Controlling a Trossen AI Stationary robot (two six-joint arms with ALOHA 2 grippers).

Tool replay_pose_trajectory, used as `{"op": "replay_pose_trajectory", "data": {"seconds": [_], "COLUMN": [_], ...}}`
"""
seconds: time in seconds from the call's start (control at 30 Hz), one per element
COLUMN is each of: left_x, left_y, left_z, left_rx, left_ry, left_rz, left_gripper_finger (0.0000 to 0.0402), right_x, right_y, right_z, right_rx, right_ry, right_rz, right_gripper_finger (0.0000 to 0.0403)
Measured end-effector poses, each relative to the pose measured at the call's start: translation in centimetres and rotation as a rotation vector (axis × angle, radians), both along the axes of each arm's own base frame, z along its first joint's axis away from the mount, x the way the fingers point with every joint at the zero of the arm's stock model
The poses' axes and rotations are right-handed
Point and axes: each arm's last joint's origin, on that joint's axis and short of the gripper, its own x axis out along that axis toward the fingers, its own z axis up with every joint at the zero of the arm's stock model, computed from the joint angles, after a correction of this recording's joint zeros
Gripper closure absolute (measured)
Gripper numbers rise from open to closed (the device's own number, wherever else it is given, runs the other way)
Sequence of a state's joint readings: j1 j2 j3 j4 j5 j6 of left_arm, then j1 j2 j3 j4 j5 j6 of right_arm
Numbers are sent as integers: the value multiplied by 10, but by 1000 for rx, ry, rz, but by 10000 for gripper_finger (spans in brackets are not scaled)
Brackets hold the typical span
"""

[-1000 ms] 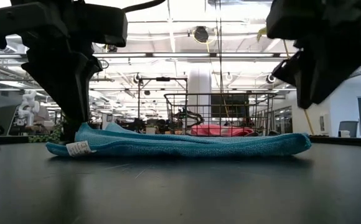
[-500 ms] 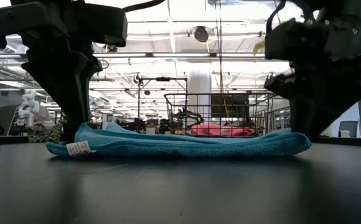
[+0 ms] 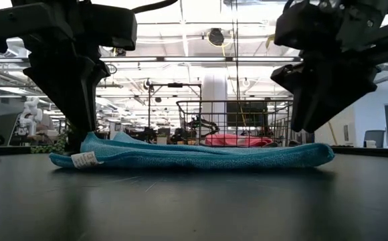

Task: Fold microfiber towels
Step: Fold the right blue towel

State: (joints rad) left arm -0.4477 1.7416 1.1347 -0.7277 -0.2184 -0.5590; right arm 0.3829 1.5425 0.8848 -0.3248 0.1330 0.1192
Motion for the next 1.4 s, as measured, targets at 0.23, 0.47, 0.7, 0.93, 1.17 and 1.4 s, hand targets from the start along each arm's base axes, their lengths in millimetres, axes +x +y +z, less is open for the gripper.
{"op": "replay_pose_trajectory", "data": {"seconds": [0.23,0.47,0.7,0.93,1.17,1.4], "left_x": [0,0,0,0,0,2], "left_y": [0,0,0,0,0,-1], "left_z": [0,0,0,0,0,1], "left_rx": [0,0,0,0,-2,-11], "left_ry": [0,-1,0,0,-6,-24], "left_rz": [2,2,4,3,3,3], "left_gripper_finger": [330,330,330,330,330,330], "right_x": [-1,0,-6,-3,2,3], "right_y": [2,1,-1,0,3,5], "right_z": [0,-1,-13,-12,-22,-29], "right_rx": [-5,-16,-30,-24,-17,-21], "right_ry": [1,1,41,4,10,33], "right_rz": [17,28,25,32,29,30], "right_gripper_finger": [316,316,316,316,316,316]}}
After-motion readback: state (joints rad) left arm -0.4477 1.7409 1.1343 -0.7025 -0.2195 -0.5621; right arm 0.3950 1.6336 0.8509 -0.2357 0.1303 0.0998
